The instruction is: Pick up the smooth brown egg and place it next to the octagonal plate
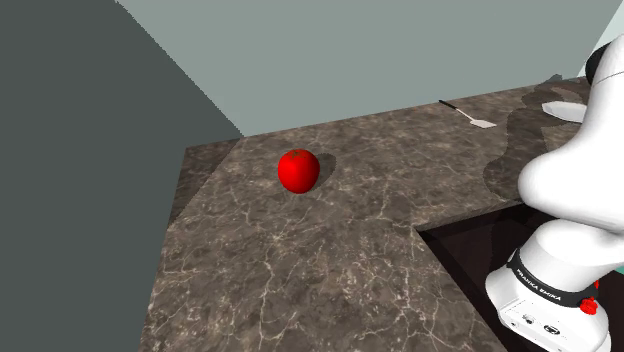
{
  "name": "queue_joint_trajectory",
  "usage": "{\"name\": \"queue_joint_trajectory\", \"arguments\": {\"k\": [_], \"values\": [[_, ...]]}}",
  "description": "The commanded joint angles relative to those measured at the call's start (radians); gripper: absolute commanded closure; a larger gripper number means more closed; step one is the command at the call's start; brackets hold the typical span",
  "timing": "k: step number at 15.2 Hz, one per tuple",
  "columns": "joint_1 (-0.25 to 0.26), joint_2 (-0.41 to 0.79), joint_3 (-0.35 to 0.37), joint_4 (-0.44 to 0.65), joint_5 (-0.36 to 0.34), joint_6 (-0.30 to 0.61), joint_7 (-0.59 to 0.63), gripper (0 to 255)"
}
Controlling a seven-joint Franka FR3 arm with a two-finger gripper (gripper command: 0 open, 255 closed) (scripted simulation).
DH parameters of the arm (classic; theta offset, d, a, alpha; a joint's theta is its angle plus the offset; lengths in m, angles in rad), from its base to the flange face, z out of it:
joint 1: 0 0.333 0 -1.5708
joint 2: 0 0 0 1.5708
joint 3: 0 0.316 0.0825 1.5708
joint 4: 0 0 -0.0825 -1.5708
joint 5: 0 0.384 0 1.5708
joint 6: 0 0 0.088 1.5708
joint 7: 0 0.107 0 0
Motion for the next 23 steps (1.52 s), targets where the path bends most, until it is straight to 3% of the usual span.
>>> {"name": "queue_joint_trajectory", "arguments": {"k": [1, 12, 20, 21, 23], "values": [[0.013, 0.004, -0.001, -0.031, 0.001, 0.026, -0.009, 255], [0.057, 0.035, 0.007, -0.156, 0.017, 0.148, -0.054, 255], [0.057, 0.035, 0.007, -0.156, 0.017, 0.148, -0.054, 255], [0.058, 0.035, 0.007, -0.156, 0.017, 0.148, -0.054, 0], [0.058, 0.035, 0.007, -0.156, 0.017, 0.148, -0.054, 0]]}}
